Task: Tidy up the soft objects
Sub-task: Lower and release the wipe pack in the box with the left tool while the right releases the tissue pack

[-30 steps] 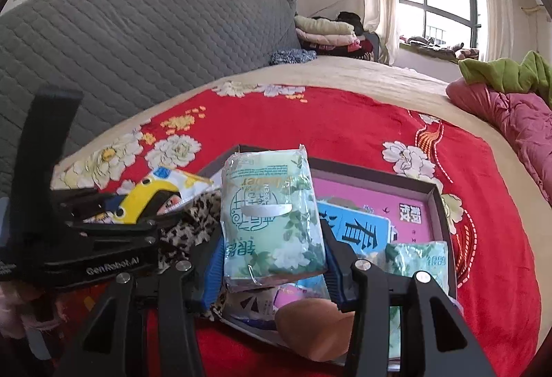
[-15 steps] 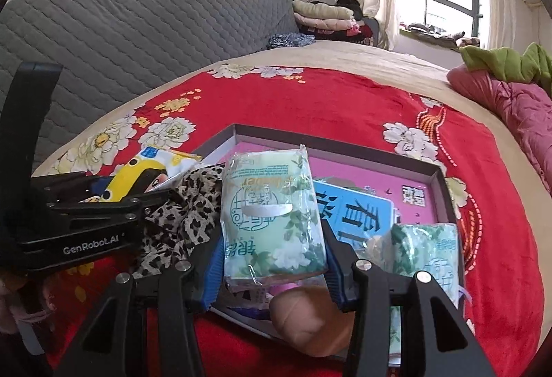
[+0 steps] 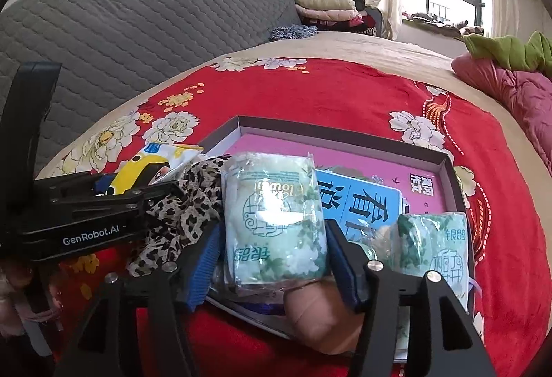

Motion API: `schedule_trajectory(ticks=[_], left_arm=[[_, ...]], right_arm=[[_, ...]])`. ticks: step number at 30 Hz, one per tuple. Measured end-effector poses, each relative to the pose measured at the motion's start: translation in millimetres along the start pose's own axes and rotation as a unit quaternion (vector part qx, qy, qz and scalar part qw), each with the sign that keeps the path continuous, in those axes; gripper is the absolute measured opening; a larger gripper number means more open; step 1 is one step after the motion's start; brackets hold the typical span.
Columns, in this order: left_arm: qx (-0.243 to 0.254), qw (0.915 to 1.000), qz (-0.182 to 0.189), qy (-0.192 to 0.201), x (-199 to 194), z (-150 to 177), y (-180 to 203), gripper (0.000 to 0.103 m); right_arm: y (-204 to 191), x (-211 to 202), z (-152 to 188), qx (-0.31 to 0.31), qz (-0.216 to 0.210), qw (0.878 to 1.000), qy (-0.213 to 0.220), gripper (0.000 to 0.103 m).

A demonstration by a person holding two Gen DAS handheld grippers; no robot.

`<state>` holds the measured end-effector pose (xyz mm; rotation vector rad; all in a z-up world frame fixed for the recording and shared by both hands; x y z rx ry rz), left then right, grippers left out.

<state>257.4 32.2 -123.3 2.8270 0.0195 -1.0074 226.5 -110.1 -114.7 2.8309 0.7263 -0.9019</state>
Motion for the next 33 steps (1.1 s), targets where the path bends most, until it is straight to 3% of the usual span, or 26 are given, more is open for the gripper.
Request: schedule_trajectory(ticks=[14,25,33], left_arm=[[-0.01,0.9999,0.007,-0.001,2,1,-1,0.062],[-0.017,0.9996,0.022,0.004,1,0,4,0.073],[-0.019,0.9994,0.028,0.011,-1,-2,7,0.074]], right_arm=[[22,-7,-5,0.045,0.021,0.999,0.015,0.067],[30,-16,-14,0.038,0.041,0.998,0.037,0.067],[37,-21,-18,0.036,0.051,0.997,0.046,0.067]])
Point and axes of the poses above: each gripper's, at about its wrist camera, not at the fingertips, and x roughly the way its jaws point, y to its right, z to its underside, the point moved 9 cm from there along x, roughly the way its jaws point, and after that the axes turned 9 degrees about y, right-handed, at the moved point
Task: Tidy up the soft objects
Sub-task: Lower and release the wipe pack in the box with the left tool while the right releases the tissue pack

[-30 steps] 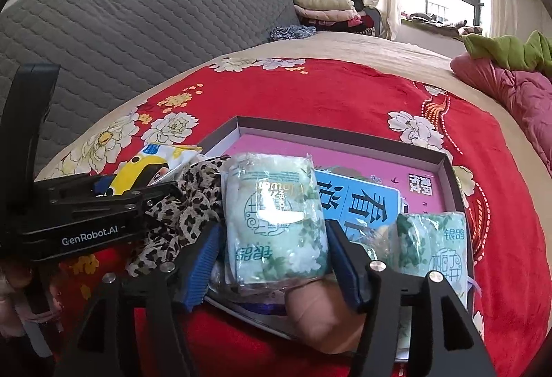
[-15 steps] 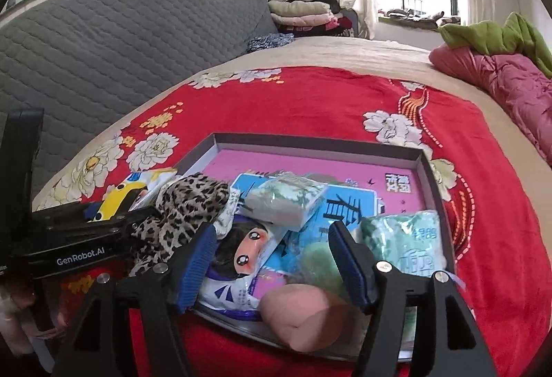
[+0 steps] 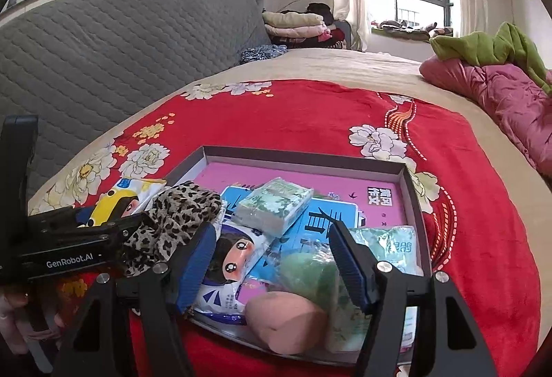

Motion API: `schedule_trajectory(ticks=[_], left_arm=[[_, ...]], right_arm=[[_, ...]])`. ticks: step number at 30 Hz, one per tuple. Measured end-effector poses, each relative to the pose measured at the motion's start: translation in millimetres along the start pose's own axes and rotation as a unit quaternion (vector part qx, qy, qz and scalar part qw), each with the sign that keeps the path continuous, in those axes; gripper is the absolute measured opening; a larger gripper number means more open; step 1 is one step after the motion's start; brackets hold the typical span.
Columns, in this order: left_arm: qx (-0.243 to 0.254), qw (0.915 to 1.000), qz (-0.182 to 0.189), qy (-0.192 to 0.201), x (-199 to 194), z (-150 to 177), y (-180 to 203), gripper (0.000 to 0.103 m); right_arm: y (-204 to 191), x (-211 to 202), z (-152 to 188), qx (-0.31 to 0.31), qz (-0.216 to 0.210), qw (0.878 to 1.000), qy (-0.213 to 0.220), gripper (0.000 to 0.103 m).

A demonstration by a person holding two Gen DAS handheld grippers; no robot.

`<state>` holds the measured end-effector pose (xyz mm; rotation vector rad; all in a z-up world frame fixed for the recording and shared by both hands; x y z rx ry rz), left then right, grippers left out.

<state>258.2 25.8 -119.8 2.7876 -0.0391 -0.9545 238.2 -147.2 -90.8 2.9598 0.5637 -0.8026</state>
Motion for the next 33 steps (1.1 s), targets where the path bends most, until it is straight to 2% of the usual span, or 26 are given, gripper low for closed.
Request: schedule_trajectory(ticks=[9,12,22,29,33], left_arm=[[-0.01,0.9994,-0.01,0.031,-10,-15,-9,0.075],[0.005,0.9984,-0.032,0.046,-17,-20,-11,0.075],[0.016,0.9972,-0.043,0.059,-33,-28,-7,0.078],[0.023,0.9966,-0.035,0.071,-46,-32,1,0.078],[0.045,0.9947,-0.055,0.075,-53,-32,5,0.078]], right_arm=[[4,-8,-11,-0.002,0.003,1.0,0.025,0.068],[6,-12,-16,-0.004,0.009,0.999,0.032,0.068],[21,-25,-26,-0.007,0.044,0.998,0.051,0.068],[25,-38,-30,-0.014,0.071,0.995,0.064,0.068],[24,-44,-28,-0.012,0.076,0.995,0.063,0.076]])
Point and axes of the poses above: each gripper's, at about its wrist camera, not at the fingertips, and x roughly the way its jaws point, y to its right, z to its underside, the point moved 9 cm from there along x, roughly the way its jaws point, and after that the axes turned 9 degrees about y, right-handed, at the moved point
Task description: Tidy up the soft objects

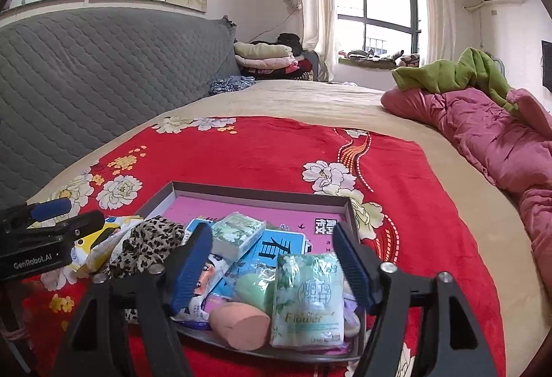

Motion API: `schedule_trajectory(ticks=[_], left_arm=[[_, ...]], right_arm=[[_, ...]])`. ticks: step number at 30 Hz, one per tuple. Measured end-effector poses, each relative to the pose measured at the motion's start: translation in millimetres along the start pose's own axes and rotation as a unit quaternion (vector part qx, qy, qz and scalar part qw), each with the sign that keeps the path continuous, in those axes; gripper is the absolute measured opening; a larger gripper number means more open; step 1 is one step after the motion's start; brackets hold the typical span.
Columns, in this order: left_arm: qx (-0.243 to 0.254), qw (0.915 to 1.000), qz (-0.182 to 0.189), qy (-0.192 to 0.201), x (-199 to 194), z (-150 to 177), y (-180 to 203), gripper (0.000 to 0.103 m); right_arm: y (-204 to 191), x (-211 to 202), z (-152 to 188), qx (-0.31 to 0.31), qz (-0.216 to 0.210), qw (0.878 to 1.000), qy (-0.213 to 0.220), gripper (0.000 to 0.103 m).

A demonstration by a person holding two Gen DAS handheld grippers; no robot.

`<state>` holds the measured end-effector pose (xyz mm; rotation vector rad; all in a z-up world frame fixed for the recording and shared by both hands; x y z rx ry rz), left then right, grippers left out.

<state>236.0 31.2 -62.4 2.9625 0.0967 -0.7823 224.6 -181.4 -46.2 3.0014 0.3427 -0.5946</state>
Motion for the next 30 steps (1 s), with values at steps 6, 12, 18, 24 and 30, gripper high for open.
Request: schedule_trajectory(ticks=[6,12,18,24,30], left_arm=[[0.005,0.9999,0.01,0.008,-17,-2,8,0.078],[-0.004,1.0,0.002,0.001,-35,5,11,0.078],[-0.019,0.9997,-0.001,-0.017,-57,18,10,0.078],[-0.022,0.9997,0.003,-0.012,-86,24,17,0.078],[-0.019,0.9997,0.004,-0.014,-108,32,20,0.078]], right_arm=[[0,-17,6,0.0,0.008,1.0,-0.01,0.077],[0,-37,20,0.013,0.007,0.999,-0.034,0.077],[-12,-63,29,0.014,0.0,0.999,-0.043,0.077],[-18,-84,28,0.015,0.001,0.999,-0.041,0.077],[-24,-100,35,0.022,-0.005,0.999,-0.05,0.077]])
Point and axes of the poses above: each gripper's, at about its wrist camera, not at the fingertips, and x roughly the way its jaws point, y to its right, z to its underside, the point moved 9 cm from there along x, roughly the way its jaws point, and after that the axes turned 9 degrees about y, right-handed, at the moved point
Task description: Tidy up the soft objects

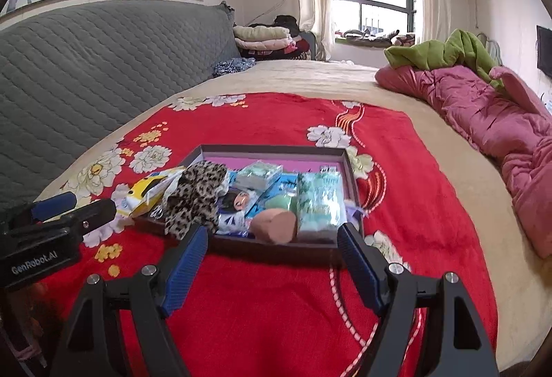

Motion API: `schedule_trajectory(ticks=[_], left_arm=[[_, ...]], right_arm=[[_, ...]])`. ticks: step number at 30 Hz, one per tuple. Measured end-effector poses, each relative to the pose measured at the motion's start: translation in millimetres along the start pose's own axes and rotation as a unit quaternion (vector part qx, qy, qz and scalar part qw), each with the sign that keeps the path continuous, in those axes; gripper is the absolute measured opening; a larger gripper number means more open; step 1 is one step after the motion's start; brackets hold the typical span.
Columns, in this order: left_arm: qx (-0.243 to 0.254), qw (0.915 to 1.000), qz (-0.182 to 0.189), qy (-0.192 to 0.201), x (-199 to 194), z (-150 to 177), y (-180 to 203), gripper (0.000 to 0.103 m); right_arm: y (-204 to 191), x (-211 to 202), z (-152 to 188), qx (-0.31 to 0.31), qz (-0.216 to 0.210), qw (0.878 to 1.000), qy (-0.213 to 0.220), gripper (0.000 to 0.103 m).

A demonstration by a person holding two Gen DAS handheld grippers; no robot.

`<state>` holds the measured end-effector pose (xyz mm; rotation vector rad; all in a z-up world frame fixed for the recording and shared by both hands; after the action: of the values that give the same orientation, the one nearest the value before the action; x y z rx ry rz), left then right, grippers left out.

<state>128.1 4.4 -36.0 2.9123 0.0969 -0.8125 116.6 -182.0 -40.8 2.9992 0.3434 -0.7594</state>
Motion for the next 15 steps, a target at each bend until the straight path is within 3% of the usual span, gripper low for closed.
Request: schedule_trajectory(ticks=[15], left_arm=[[0.004,0.999,-0.017,-0.041,-16,40,1,0.078]], right_arm=[[-2,-24,27,0.003,0.003,1.0,-0.018,0.077]])
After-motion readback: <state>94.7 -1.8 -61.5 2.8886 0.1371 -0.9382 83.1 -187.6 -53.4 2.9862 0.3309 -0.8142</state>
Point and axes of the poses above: each gripper's, at about its wrist camera, not at the fingertips, and x roughly the way its jaws point, y to its right, z to its underside, the point moved 9 cm from there along x, roughly the way its jaws point, and after that the axes turned 9 degrees about y, right-handed, at the moved point
